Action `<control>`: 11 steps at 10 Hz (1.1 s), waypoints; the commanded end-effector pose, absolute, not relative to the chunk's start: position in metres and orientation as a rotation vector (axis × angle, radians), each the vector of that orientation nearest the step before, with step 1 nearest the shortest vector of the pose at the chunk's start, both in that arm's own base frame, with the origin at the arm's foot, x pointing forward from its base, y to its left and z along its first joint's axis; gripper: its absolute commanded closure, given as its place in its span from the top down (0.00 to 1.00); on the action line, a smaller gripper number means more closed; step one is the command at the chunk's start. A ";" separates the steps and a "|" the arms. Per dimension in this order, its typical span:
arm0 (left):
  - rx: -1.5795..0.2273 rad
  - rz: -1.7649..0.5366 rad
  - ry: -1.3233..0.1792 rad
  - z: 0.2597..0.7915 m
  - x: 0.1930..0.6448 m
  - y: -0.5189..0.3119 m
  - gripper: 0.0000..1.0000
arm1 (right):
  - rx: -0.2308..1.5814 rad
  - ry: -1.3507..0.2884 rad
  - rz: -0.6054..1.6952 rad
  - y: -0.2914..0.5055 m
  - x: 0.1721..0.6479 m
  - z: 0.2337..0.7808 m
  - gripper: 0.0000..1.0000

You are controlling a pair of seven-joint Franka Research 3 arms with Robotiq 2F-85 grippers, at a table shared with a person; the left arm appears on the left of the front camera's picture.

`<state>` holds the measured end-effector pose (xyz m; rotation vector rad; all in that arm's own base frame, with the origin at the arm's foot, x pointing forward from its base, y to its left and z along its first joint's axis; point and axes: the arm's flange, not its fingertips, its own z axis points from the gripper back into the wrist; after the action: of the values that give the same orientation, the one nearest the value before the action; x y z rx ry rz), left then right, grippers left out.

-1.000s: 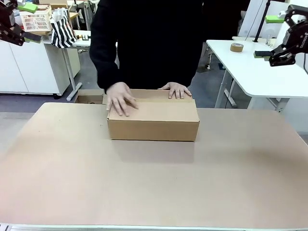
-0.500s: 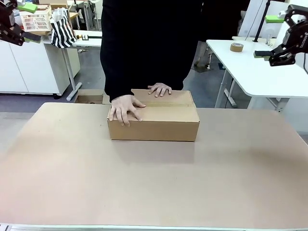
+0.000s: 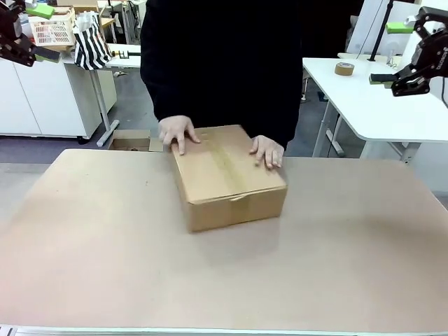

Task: Pack the gift set into the box.
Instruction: Press and hold the closed box until the human finishes sealing it.

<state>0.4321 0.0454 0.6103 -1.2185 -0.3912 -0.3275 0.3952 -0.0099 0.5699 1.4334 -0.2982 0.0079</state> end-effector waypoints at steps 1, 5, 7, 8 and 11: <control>-1.216 -0.326 -0.379 0.612 0.428 0.047 1.00 | 1.423 -0.289 -0.001 -0.010 0.396 0.573 1.00; -1.216 -0.326 -0.379 0.612 0.428 0.047 1.00 | 1.423 -0.289 -0.001 -0.010 0.396 0.573 1.00; -1.216 -0.326 -0.379 0.612 0.428 0.047 1.00 | 1.423 -0.289 -0.001 -0.010 0.396 0.573 1.00; -1.216 -0.326 -0.379 0.612 0.428 0.047 1.00 | 1.423 -0.289 -0.001 -0.010 0.396 0.573 1.00; -1.216 -0.326 -0.379 0.612 0.428 0.047 1.00 | 1.423 -0.289 -0.001 -0.010 0.396 0.573 1.00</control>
<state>0.4321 0.0454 0.6103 -1.2185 -0.3912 -0.3275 0.3952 -0.0099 0.5699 1.4334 -0.2982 0.0079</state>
